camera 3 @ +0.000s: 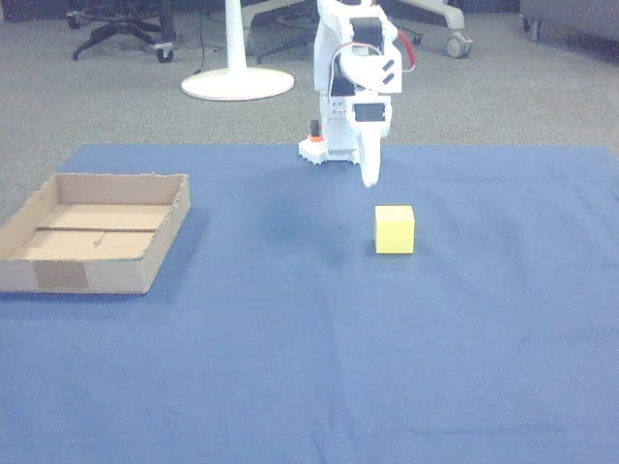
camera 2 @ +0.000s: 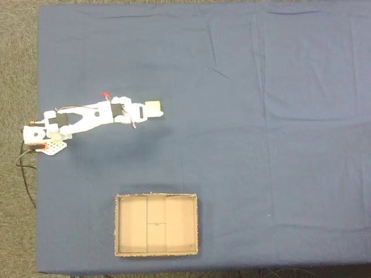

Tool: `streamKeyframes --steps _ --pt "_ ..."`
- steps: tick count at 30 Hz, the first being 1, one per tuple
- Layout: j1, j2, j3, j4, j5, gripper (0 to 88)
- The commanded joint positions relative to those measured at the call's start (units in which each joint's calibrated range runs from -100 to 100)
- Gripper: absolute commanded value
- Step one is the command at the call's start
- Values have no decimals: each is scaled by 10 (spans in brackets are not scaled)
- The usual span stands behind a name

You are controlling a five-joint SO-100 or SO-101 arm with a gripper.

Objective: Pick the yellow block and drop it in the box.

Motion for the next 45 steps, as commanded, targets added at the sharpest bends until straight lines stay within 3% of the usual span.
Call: streamKeyframes --steps 1,13,20,26,29,31,34,37,41,45 --pt "-10 64 -87 -4 -3 457" --pt "-43 165 -128 -21 10 451" --pt "-38 173 -127 -27 7 260" --pt "-30 148 -96 -49 9 217" --pt "-18 20 4 -83 14 214" --pt "14 -154 80 -80 23 213" --pt "129 -406 112 -67 45 219" --pt "283 -495 51 -77 70 229" --pt "434 -372 -101 -96 83 239" --pt "493 -118 -318 -42 103 239"
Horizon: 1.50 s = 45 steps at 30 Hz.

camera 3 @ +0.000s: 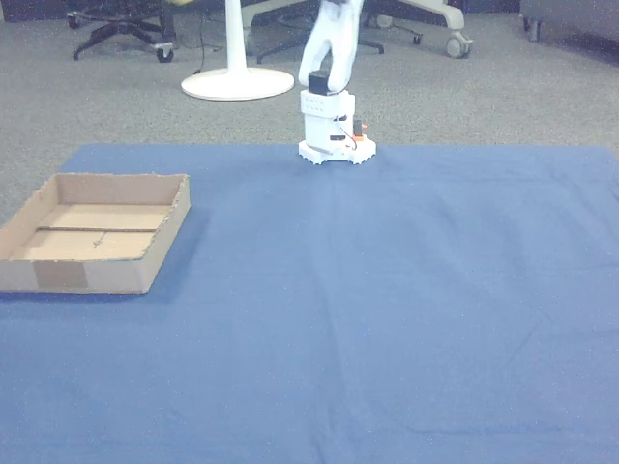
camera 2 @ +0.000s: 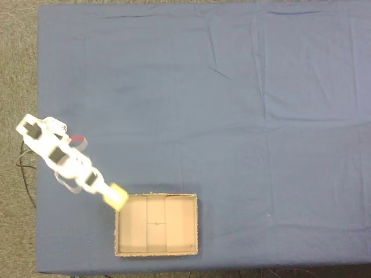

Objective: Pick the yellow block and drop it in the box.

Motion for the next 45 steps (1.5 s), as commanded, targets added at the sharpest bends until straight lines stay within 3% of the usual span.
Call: streamKeyframes --steps 1,7,12,14,16,20,23,26,30,33,38,41,45 --pt "42 221 -193 21 19 240" --pt "45 508 -296 26 62 233" --pt "43 639 -367 18 73 235" --pt "37 643 -369 26 77 269" --pt "33 643 -372 46 89 405" --pt "30 636 -374 59 92 450" --pt "14 482 -203 31 71 400" --pt "-62 140 118 -45 52 235" --pt "-287 -334 573 -197 53 2" --pt "-390 -564 813 -207 -15 2" --pt "-389 -751 1086 -215 -57 2" --pt "-383 -785 1156 -249 -71 2" --pt "-388 -793 1156 -189 -75 2"
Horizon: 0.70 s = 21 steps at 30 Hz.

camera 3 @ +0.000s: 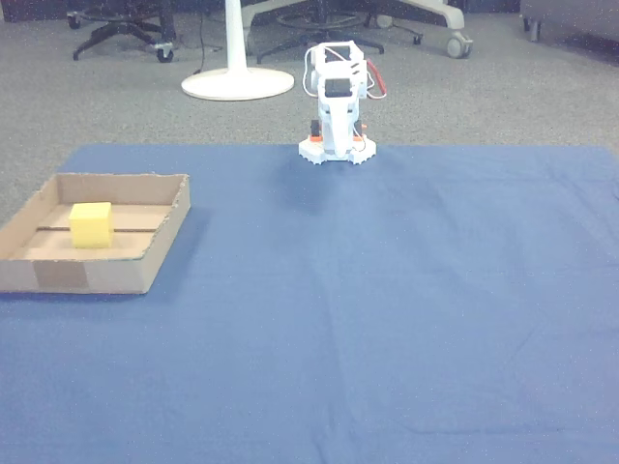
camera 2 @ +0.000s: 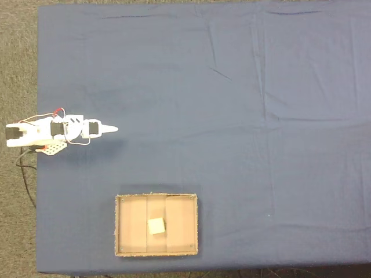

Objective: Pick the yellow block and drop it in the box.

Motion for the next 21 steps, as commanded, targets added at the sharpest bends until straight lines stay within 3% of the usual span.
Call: streamKeyframes --steps 1,6,21 --pt "-4 -8 10 37 5 2" --pt "-2 -8 11 85 7 2" --pt "22 -8 11 87 -3 2"
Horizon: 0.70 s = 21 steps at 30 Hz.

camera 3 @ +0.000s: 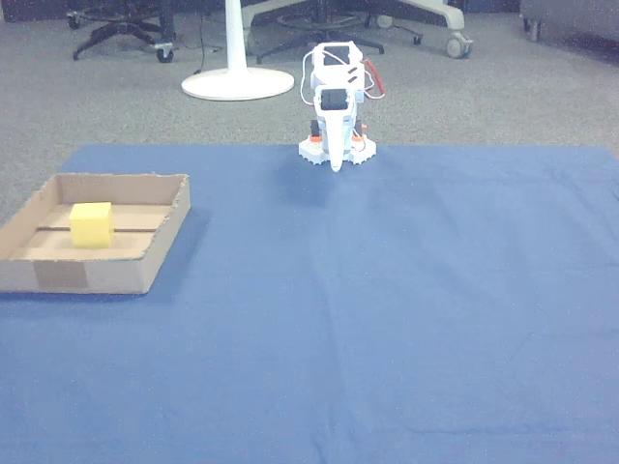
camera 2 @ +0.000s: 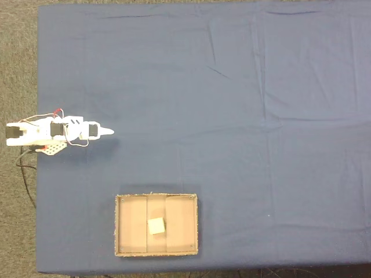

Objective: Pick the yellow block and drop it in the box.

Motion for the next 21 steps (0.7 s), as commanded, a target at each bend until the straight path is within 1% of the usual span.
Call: streamKeyframes --steps 1,21 --pt "5 -2 9 4 0 2" --pt "2 -2 9 4 2 2"
